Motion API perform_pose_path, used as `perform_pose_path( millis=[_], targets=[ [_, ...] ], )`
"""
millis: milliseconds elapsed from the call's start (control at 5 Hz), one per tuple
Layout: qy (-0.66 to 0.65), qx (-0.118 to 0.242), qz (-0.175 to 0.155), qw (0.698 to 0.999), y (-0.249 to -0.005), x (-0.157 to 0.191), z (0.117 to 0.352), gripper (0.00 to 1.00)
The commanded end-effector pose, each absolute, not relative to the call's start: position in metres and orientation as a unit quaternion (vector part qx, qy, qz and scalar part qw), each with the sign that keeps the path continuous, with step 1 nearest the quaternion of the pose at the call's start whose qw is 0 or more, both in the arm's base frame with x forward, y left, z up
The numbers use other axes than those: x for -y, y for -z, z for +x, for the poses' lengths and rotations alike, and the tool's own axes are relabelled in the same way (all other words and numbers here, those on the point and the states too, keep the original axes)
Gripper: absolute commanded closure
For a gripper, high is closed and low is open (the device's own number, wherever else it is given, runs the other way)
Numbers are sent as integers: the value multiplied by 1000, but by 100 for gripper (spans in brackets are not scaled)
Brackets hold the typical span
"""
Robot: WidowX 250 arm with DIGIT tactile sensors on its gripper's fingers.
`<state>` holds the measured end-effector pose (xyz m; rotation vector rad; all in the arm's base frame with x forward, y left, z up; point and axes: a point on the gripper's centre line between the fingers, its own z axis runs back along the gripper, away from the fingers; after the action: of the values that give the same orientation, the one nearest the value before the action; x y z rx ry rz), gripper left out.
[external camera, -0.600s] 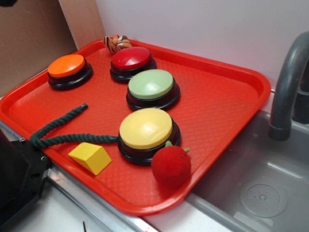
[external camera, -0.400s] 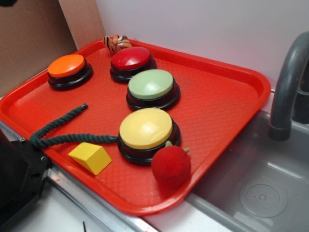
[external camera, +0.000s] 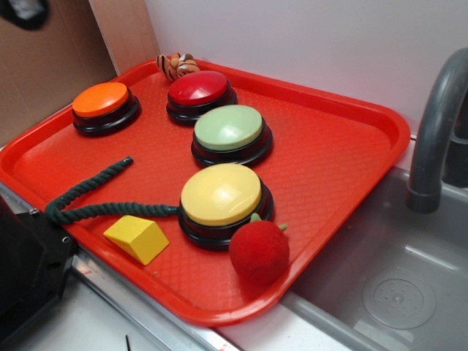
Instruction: Push the green button.
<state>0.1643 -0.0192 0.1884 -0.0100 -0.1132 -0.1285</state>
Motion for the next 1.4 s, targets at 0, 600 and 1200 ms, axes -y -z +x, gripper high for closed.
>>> perform_pose_path(
  millis=[0, 600, 1200],
  targets=[
    [91, 75, -8, 993, -122, 23, 267, 0],
    [80, 16, 19, 996, -74, 37, 276, 0],
    [97, 26, 17, 995, -81, 39, 271, 0]
  ],
)
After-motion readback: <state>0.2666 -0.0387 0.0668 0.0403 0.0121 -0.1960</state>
